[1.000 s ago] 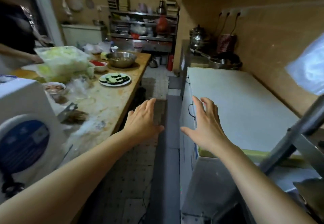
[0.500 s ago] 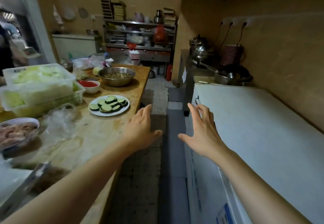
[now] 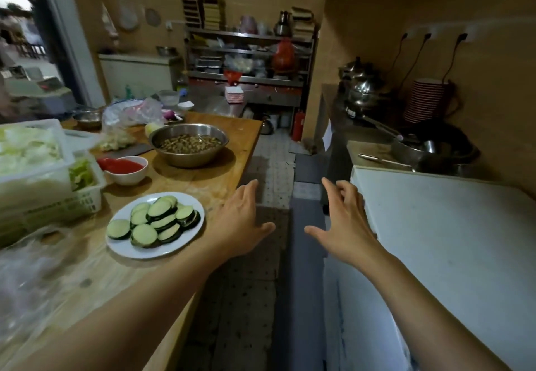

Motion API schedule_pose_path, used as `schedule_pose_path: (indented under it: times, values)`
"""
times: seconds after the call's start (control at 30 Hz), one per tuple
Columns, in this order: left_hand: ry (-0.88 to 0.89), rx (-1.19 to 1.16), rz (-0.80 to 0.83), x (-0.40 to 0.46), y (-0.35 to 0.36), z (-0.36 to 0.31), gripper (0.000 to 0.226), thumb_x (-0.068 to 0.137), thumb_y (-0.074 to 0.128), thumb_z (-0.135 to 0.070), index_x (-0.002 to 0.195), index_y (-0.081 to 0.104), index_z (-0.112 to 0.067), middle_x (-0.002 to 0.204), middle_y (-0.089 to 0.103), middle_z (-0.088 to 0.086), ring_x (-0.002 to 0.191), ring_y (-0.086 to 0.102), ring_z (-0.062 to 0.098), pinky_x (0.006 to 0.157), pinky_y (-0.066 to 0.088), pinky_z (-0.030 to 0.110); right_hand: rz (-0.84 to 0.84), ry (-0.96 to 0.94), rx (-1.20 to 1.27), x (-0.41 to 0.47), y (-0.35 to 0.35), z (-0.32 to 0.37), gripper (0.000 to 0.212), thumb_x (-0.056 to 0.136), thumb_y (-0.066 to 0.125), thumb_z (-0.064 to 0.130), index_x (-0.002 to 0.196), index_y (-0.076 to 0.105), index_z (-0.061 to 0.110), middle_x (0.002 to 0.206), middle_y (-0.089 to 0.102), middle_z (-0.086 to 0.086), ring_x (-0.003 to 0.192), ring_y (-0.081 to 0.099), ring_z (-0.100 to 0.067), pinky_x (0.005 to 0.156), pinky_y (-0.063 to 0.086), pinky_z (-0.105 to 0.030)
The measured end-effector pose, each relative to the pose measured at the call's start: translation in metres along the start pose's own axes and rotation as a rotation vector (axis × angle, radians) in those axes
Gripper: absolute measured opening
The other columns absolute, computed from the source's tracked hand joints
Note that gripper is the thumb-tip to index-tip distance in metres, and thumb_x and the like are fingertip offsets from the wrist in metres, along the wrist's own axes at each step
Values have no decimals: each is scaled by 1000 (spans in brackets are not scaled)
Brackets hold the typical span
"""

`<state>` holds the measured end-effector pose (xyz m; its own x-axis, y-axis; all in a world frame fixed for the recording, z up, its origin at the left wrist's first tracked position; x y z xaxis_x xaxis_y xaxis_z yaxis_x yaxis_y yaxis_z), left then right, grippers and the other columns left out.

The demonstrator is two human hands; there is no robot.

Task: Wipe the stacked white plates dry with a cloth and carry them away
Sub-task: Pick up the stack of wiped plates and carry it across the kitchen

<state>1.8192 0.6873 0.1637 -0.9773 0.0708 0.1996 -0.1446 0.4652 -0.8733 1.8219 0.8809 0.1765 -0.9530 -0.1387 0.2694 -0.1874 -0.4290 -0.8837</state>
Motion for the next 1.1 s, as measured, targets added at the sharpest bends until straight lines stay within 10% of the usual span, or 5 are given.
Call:
schedule_pose_path:
  times: [1.1]
  values:
    - [-44, 36, 82, 726, 103, 74, 93, 84, 61, -49, 151, 2, -20, 156, 18, 1, 142, 20, 20, 114, 21, 44, 99, -31, 63, 702, 127, -182, 99, 78, 70, 46, 149, 3, 27, 147, 4, 1, 140, 13, -25, 113, 28, -40]
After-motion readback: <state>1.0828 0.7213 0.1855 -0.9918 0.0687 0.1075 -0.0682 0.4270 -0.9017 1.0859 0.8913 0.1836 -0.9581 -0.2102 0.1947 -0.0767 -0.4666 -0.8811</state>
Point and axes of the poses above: each hand's wrist, its own x-axis towards the middle knuckle, its own y-axis out of the palm, z = x × y, the point moved 7 cm from there along x, towards the middle knuckle
